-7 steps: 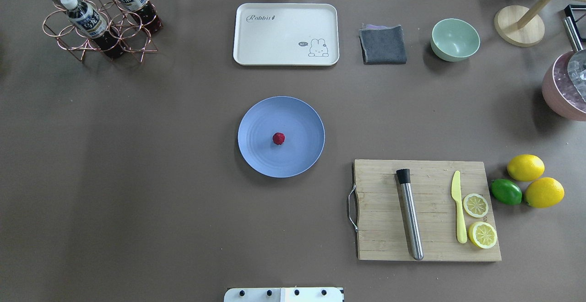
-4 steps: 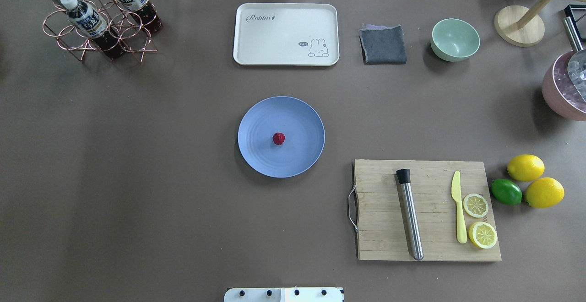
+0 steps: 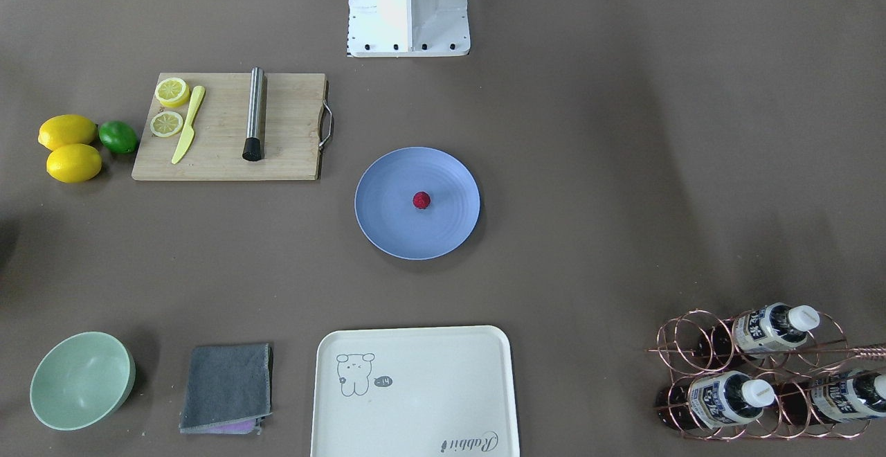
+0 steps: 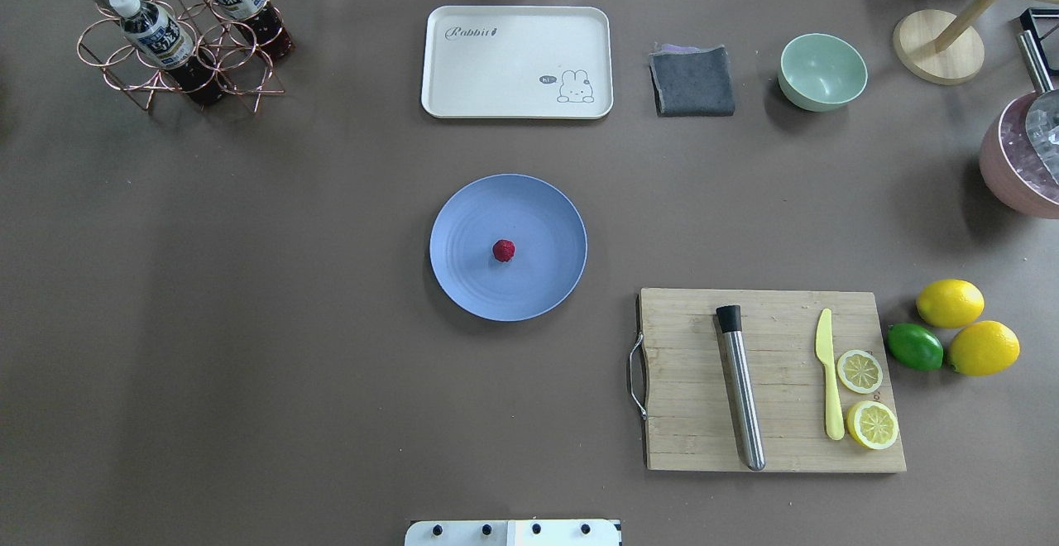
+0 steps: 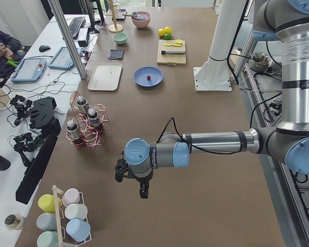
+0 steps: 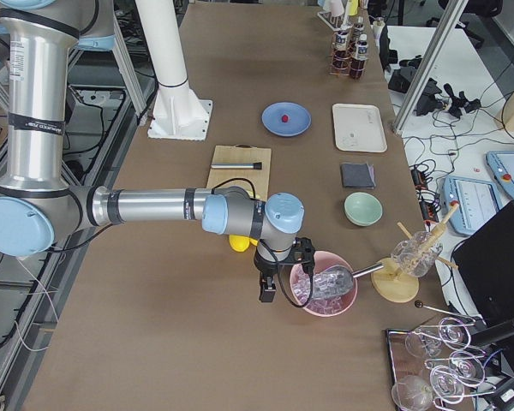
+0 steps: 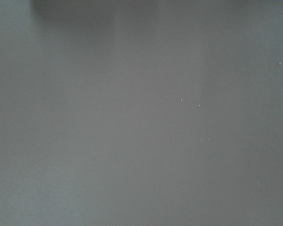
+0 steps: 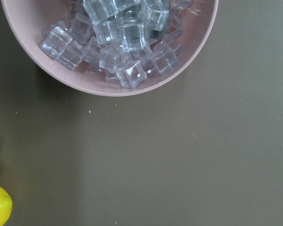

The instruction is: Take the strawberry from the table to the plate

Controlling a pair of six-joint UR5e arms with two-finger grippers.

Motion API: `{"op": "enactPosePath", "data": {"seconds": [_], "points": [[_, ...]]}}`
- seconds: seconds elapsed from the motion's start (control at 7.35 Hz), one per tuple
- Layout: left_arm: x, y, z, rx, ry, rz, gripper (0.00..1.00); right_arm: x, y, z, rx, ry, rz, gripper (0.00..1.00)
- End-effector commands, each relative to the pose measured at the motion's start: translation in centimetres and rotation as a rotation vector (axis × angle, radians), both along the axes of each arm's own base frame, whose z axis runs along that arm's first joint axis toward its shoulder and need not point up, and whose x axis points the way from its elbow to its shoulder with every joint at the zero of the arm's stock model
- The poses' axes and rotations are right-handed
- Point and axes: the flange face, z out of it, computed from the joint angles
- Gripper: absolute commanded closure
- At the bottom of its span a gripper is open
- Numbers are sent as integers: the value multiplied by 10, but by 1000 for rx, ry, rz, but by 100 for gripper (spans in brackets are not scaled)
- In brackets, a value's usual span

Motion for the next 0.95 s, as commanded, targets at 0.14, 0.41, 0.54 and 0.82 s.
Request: {"op": "enactPosePath", "data": {"seconds": [0.14,0.41,0.54,0.82], "points": [[-1,3,2,-8,-2,-4,2,-1,-2,-6,12,-7,1,0],[-1,8,6,-16,-2,-5,2,-2,-2,-7,13,-24,1,0],[-1,8,7,-17,-2,-5,2,-2,-3,-8,24,-26,1,0],[-1,7,6,-13,-3,-1,2,-3,-4,-9,50,-41,3,0]]}}
